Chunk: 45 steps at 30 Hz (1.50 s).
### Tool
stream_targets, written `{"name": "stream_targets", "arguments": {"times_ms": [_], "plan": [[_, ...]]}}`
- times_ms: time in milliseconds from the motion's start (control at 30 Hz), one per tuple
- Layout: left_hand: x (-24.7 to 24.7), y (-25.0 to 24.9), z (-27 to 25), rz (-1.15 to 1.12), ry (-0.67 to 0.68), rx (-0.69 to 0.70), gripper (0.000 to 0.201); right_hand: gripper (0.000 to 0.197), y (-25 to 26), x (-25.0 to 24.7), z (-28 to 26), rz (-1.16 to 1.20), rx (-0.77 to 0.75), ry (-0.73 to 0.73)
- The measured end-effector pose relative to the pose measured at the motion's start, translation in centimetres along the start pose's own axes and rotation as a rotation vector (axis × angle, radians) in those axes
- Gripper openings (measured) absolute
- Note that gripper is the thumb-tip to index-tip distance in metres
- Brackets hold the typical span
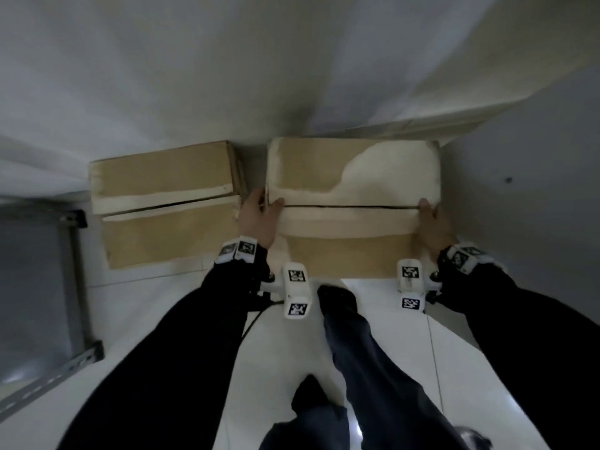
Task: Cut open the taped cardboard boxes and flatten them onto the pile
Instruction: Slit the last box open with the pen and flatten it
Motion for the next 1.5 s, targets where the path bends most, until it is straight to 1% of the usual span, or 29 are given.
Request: {"name": "stream_targets", "arguments": {"times_ms": [33,100,167,233,300,400,500,533,600,667,733,800,867,967,1033,1167,1233,1300,1367,1433,1500], "plan": [[-1.0,-0.1,-2.3,-0.035,-0.028,0.046,0.046,0.057,0.9,-1.3,-2.2,0.019,0.001,0.001],[-3.4,-0.6,-7.4,-0.125,-0.065,0.096,0.049,0.049,2.3,-4.0,-6.4,0.071,-0.016,-0.016],[-6.3,-1.8,-12.8,-0.198,-0.041,0.083,0.04,0.046,4.5,-6.7,-11.3,0.115,-0.056,-0.023],[-9.7,-3.1,-18.3,-0.201,-0.042,0.111,0.035,0.044,7.4,-9.2,-16.0,0.16,-0.12,-0.018],[-13.4,-4.5,-23.7,-0.203,-0.061,0.128,0.035,0.044,10.3,-12.0,-20.6,0.215,-0.172,0.017],[-18.7,-7.1,-31.8,-0.193,-0.142,0.165,0.037,0.037,15.2,-16.7,-27.4,0.246,-0.278,0.078],[-22.6,-10.0,-40.2,-0.238,-0.215,0.266,0.034,0.031,19.0,-21.7,-33.9,0.286,-0.397,0.096],[-23.6,-10.9,-42.9,-0.251,-0.238,0.295,0.034,0.035,20.1,-23.6,-36.1,0.322,-0.458,0.099],[-25.3,-12.8,-48.1,-0.269,-0.289,0.339,0.035,0.047,21.6,-27.3,-40.2,0.403,-0.547,0.128],[-26.3,-14.7,-53.0,-0.288,-0.334,0.394,0.035,0.051,22.5,-31.3,-43.8,0.476,-0.633,0.136],[-26.2,-17.0,-56.8,-0.322,-0.313,0.459,0.034,0.057,22.7,-35.6,-46.6,0.524,-0.717,0.119],[-24.7,-19.4,-59.4,-0.38,-0.237,0.512,0.034,0.059,22.1,-39.9,-48.2,0.549,-0.766,0.126],[-21.8,-22.1,-61.7,-0.404,-0.185,0.56,0.032,0.059,20.7,-44.2,-48.7,0.563,-0.795,0.101],[-15.4,-26.0,-64.1,-0.383,-0.122,0.619,0.025,0.059,17.6,-50.3,-47.3,0.635,-0.723,0.013],[-10.0,-28.5,-64.7,-0.367,-0.081,0.612,0.022,0.058,15.0,-54.4,-45.4,0.651,-0.661,-0.027],[1.6,-32.5,-65.1,-0.294,-0.035,0.535,0.022,0.057,9.5,-63.3,-40.3,0.63,-0.562,-0.087],[7.0,-33.9,-66.0,-0.236,-0.012,0.486,0.024,0.057,7.5,-67.6,-37.9,0.609,-0.529,-0.079],[11.3,-34.7,-67.0,-0.171,-0.011,0.434,0.033,0.058,6.1,-71.0,-36.0,0.59,-0.496,-0.049],[14.5,-35.2,-68.1,-0.125,-0.03,0.416,0.039,0.057,5.2,-73.4,-34.0,0.567,-0.483,-0.033],[16.4,-35.7,-68.7,-0.068,-0.102,0.415,0.04,0.056,4.3,-74.8,-32.2,0.546,-0.468,-0.007],[17.4,-36.1,-68.6,-0.011,-0.165,0.397,0.039,0.057,3.5,-75.2,-30.4,0.527,-0.45,0.024]]}}
Point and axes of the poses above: each hand's wrist, its own z-axis towards the middle knuckle, its own x-axis out of the palm, y = z × x, the point moved 3 cm from there along z, towards the middle knuckle, and after that the axes turned 13 degrees about -x, right-handed, at the moved point
